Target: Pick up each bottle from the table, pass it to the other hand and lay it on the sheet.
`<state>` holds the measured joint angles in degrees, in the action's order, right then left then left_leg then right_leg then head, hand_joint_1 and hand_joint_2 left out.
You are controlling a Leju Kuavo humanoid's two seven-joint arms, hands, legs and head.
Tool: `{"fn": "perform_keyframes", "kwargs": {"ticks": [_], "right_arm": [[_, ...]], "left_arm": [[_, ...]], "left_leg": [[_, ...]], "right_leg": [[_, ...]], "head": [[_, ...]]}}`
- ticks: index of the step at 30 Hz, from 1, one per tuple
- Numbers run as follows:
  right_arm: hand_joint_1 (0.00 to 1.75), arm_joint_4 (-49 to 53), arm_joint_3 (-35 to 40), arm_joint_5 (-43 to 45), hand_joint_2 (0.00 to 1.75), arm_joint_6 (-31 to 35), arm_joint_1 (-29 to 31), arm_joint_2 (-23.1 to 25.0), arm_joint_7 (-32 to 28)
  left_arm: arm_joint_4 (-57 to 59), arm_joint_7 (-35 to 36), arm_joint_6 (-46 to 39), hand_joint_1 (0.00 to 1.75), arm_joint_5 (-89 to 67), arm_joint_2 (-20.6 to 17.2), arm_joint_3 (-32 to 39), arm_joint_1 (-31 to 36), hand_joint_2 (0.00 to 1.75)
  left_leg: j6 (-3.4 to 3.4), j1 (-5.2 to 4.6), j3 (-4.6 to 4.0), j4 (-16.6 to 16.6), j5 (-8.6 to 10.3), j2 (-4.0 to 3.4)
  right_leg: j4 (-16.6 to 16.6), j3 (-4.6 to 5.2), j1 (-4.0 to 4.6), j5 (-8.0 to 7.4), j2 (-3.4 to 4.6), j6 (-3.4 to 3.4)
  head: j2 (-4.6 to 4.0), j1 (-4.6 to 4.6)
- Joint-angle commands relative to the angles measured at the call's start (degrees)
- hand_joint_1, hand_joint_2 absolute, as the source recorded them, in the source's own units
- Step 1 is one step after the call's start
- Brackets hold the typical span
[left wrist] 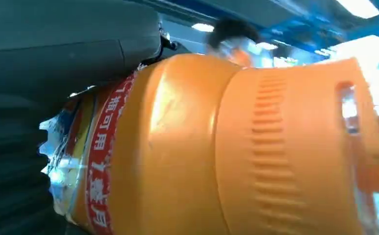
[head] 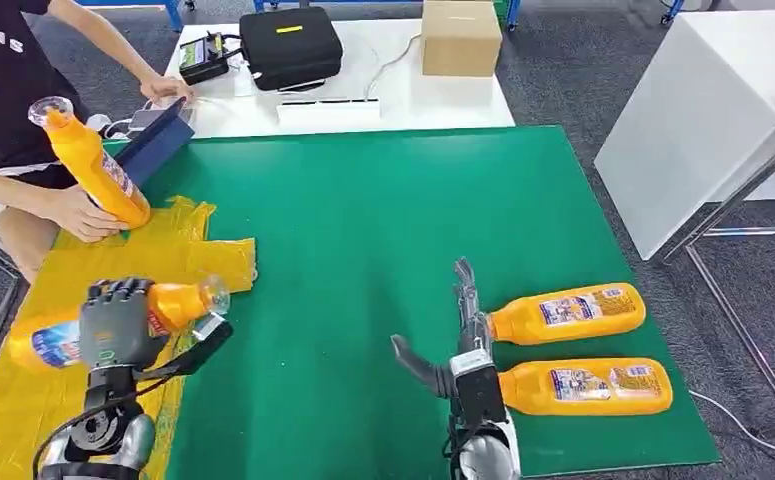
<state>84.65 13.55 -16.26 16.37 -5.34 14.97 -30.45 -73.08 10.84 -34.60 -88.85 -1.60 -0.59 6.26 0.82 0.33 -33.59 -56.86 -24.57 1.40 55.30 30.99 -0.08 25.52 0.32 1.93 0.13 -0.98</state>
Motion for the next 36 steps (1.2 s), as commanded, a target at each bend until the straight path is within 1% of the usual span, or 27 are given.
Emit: {"fn": "perform_keyframes", "kwargs": {"ticks": [1,2,3,4,6,8,9,11,12,13,14,16,17,18,19,20,25,26,28,31,34,36], "right_arm": [[0.00,0.96,-3.00,0.03,1.75,-0.19,0.32,-0.34,0.06],[0.00,0.96,-3.00,0.03,1.75,-0.19,0.32,-0.34,0.06],[0.00,0.96,-3.00,0.03,1.75,-0.19,0.32,-0.34,0.06],[0.00,1.02,-2.94,0.04,1.75,-0.13,0.23,-0.36,-0.08],[0.00,1.39,-2.48,-0.24,1.75,-0.42,0.45,-1.03,-0.27],[0.00,1.36,-2.37,-0.62,1.75,-0.55,0.66,-1.30,-0.13],[0.00,1.11,-2.26,-0.78,1.75,-0.72,0.84,-1.43,-0.02],[0.00,0.64,-2.27,-0.81,1.75,-0.69,1.08,-1.46,0.02],[0.00,0.13,-1.92,-0.90,1.75,-0.99,1.32,-1.65,0.09],[0.00,-0.11,-1.75,-0.98,1.75,-1.07,1.46,-1.69,0.10],[0.00,-0.43,-1.50,-1.08,1.75,-1.11,1.60,-1.73,0.10],[0.00,-0.74,-1.03,-1.41,1.75,-1.02,1.70,-1.89,0.17],[0.00,-0.75,-0.94,-1.58,1.75,-0.84,1.72,-1.91,0.27],[0.00,-0.59,-1.01,-1.75,1.75,-0.68,1.62,-1.93,0.39],[0.00,-0.37,-1.14,-1.78,1.75,-0.60,1.45,-2.03,0.49],[0.00,-0.30,-1.26,-1.80,1.75,-0.54,1.36,-2.08,0.51],[0.00,-0.17,-1.65,-2.13,1.75,-0.62,1.30,-2.20,0.89],[0.00,-0.15,-1.62,-2.67,1.75,-0.77,1.25,-2.30,1.27],[0.00,-0.22,-1.87,-3.50,1.75,-0.80,1.02,-2.36,1.68],[0.00,-0.12,-1.92,-3.58,1.75,-0.79,0.92,-2.35,1.68],[0.00,0.12,-2.34,-4.51,1.75,-0.78,0.68,-2.40,2.00],[0.00,0.60,-2.51,-5.45,1.75,-0.88,0.30,-2.57,2.23]], "left_arm": [[13.06,-0.23,0.13,1.75,-0.87,-3.67,-4.82,5.62,1.75],[13.06,-0.23,0.13,1.75,-0.87,-3.67,-4.82,5.62,1.75],[13.06,-0.23,0.13,1.75,-0.87,-3.67,-4.82,5.62,1.75],[12.85,-1.98,1.37,1.75,-0.75,-2.47,-3.17,5.33,1.75],[19.32,-3.03,3.15,1.75,-1.15,-1.69,-1.41,7.46,1.75],[26.32,-3.93,1.52,1.75,-0.33,-1.26,-0.09,9.85,1.75],[29.31,-4.43,0.75,1.75,0.25,-0.96,0.82,10.83,1.75],[32.73,-5.88,-1.31,1.75,1.96,-0.38,2.24,12.12,1.75],[34.74,-6.77,-2.78,1.75,3.56,0.20,3.49,12.90,1.75],[35.56,-6.93,-3.06,1.73,3.85,0.24,3.83,13.15,1.75],[36.86,-7.14,-3.78,0.00,4.76,0.63,4.70,13.67,1.75],[38.96,-6.76,-5.40,0.00,4.97,0.97,6.06,14.38,1.75],[39.15,-4.82,-5.40,0.00,2.30,0.90,5.89,14.25,1.75],[39.98,-4.79,-4.88,0.00,1.68,1.15,5.93,14.56,1.75],[39.25,-7.50,-5.15,0.00,4.89,2.05,7.25,14.12,1.75],[39.06,-8.35,-4.80,0.00,5.59,2.20,7.49,13.90,1.75],[37.61,-8.71,-4.01,0.00,6.17,2.74,7.75,12.74,1.75],[36.86,-9.38,-4.13,0.00,6.94,3.21,8.09,12.24,1.75],[34.10,-13.57,-2.96,0.00,11.52,4.60,8.65,10.57,1.75],[33.49,-13.66,-2.63,0.00,11.67,4.75,8.50,10.18,1.75],[28.71,-15.52,-1.53,0.00,14.68,5.68,7.66,8.10,1.75],[22.65,-19.11,-1.23,0.00,20.03,6.94,6.97,5.67,1.75]], "left_leg": [[0.00,-0.06,0.15,0.05,-0.05,-0.17],[-0.01,0.02,0.24,0.03,-0.11,-0.20],[-0.01,-0.04,0.12,0.05,-0.05,-0.16],[-0.02,-0.06,0.23,0.07,-0.08,-0.13],[-0.02,-0.06,0.18,0.06,-0.07,-0.09],[-0.03,-0.04,0.29,0.08,-0.09,-0.09],[-0.01,-0.07,0.20,0.10,-0.04,-0.06],[-0.03,-0.04,0.33,0.12,-0.05,-0.11],[-0.01,-0.06,0.20,0.09,-0.03,-0.14],[-0.02,-0.03,0.22,0.07,-0.06,-0.16],[-0.02,-0.02,0.30,0.11,-0.05,-0.16],[-0.02,-0.03,0.35,0.12,-0.05,-0.13],[-0.01,-0.03,0.33,0.09,-0.05,-0.12],[0.00,-0.07,0.25,0.08,-0.04,-0.12],[0.00,-0.06,0.34,0.10,-0.05,-0.17],[0.00,-0.07,0.30,0.08,-0.04,-0.10],[0.00,-0.07,0.58,0.12,-0.06,-0.17],[0.00,-0.08,0.56,0.11,-0.05,-0.10],[0.00,-0.08,0.63,0.12,-0.06,-0.13],[0.00,-0.08,0.73,0.16,-0.07,-0.20],[0.01,-0.10,0.75,0.13,-0.08,-0.11],[0.01,-0.10,0.70,0.09,-0.07,-0.07]], "right_leg": [[-0.07,-0.18,-0.03,0.06,-0.02,0.02],[-0.13,-0.32,0.05,0.09,-0.03,0.01],[-0.07,-0.17,-0.02,0.05,-0.03,0.01],[-0.10,-0.29,-0.03,0.09,-0.09,0.00],[-0.10,-0.24,-0.03,0.06,-0.09,-0.01],[-0.14,-0.36,-0.01,0.08,-0.12,-0.01],[-0.13,-0.25,-0.05,0.03,-0.11,0.00],[-0.19,-0.40,0.00,0.03,-0.11,-0.02],[-0.13,-0.23,-0.04,0.00,-0.04,0.00],[-0.14,-0.28,0.00,0.02,-0.06,0.00],[-0.19,-0.37,0.00,0.01,-0.08,0.00],[-0.18,-0.42,0.00,0.01,-0.05,0.00],[-0.16,-0.40,0.00,0.00,-0.03,0.01],[-0.10,-0.30,-0.03,-0.01,0.02,0.02],[-0.15,-0.39,-0.01,-0.01,0.03,0.02],[-0.11,-0.36,-0.03,0.00,0.00,0.02],[-0.15,-0.63,-0.02,-0.01,0.06,0.01],[-0.13,-0.63,-0.04,-0.01,0.03,0.02],[-0.14,-0.69,-0.04,-0.01,0.07,0.02],[-0.20,-0.79,-0.04,-0.01,0.09,0.03],[-0.16,-0.83,-0.05,0.01,0.05,0.02],[-0.12,-0.79,-0.06,0.02,0.04,0.02]], "head": [[0.00,-0.02],[0.00,0.02],[0.00,-0.02],[0.00,-0.02],[0.00,-0.02],[0.00,-0.02],[0.00,-0.02],[0.00,-0.02],[0.00,-0.02],[0.00,0.00],[0.00,-0.02],[0.00,-0.02],[0.00,-0.02],[0.00,-0.02],[0.00,-0.02],[0.00,-0.02],[0.00,-0.02],[0.00,-0.02],[0.00,-0.04],[0.00,-0.04],[0.00,-0.02],[0.00,-0.04]]}}
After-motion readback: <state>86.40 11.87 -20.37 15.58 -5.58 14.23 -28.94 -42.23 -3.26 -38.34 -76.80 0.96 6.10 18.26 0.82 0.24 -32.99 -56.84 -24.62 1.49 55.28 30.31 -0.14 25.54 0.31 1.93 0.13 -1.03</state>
